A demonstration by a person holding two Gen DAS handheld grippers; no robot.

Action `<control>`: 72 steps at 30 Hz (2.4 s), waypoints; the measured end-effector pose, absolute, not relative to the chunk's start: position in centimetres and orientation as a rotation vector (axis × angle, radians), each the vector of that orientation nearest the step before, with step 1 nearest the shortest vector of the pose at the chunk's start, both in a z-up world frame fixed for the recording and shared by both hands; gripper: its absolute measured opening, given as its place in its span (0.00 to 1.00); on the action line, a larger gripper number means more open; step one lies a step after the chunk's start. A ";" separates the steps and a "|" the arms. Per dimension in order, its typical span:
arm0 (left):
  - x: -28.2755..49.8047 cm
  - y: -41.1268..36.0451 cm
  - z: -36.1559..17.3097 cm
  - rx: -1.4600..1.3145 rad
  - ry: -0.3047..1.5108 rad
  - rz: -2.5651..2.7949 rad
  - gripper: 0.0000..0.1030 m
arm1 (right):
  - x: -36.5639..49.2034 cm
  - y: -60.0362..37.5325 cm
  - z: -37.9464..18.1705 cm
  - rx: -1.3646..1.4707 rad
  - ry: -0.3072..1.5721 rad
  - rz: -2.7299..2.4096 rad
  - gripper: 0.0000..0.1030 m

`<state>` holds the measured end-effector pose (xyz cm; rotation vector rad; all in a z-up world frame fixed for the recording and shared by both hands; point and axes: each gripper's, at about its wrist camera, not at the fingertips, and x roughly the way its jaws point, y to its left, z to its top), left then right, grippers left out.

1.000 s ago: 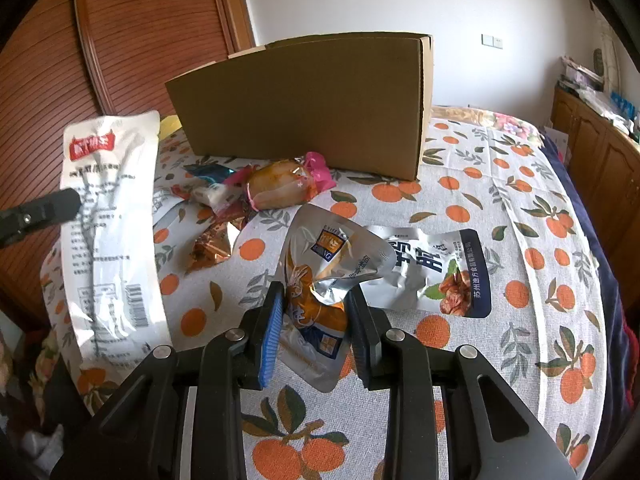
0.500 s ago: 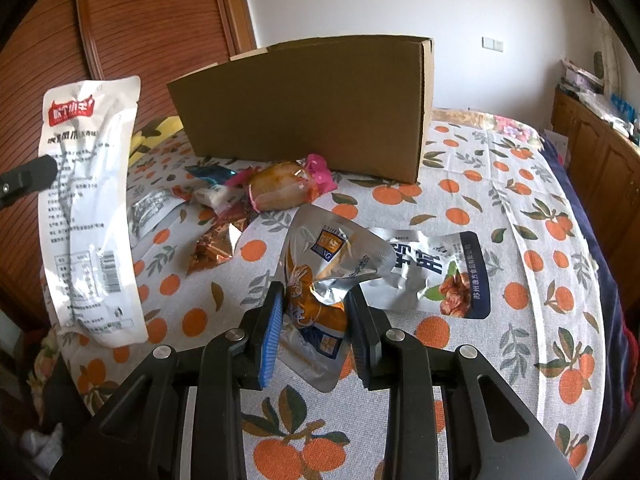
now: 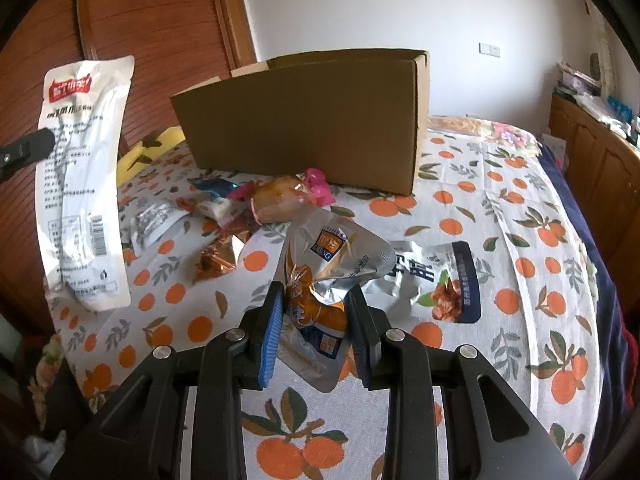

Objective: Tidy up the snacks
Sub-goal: 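Lift the white packet and silver pouch and carry both over the box, then open both tools to drop the packets into the box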

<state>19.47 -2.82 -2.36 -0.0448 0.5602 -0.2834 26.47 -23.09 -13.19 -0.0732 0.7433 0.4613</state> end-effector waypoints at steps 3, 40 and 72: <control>20.1 -2.6 -1.5 -0.040 0.548 -0.289 0.00 | 26.4 -22.8 -11.9 -0.077 0.720 0.475 0.29; 38.9 -1.3 6.3 0.066 0.411 -0.304 0.00 | 39.4 -17.3 0.3 -0.188 0.551 0.527 0.29; 42.9 -2.2 -3.3 0.101 0.650 -0.278 0.15 | 46.1 -16.5 -6.5 -0.159 0.698 0.477 0.32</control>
